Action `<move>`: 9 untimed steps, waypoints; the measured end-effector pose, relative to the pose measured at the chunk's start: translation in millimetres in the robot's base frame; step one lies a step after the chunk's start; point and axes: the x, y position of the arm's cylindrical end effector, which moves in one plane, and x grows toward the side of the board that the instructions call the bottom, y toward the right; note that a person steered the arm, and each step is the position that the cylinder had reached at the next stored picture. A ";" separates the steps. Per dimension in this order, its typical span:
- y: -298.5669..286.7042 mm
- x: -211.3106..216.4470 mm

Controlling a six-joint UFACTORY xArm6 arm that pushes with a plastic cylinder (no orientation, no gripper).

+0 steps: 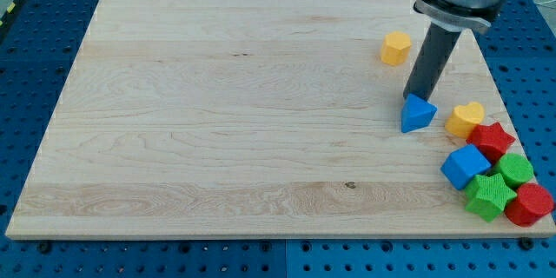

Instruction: Move the blue triangle to the blue cube

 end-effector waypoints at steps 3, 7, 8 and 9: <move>-39.1 0.0; -6.3 40.6; 4.8 48.4; 12.2 55.6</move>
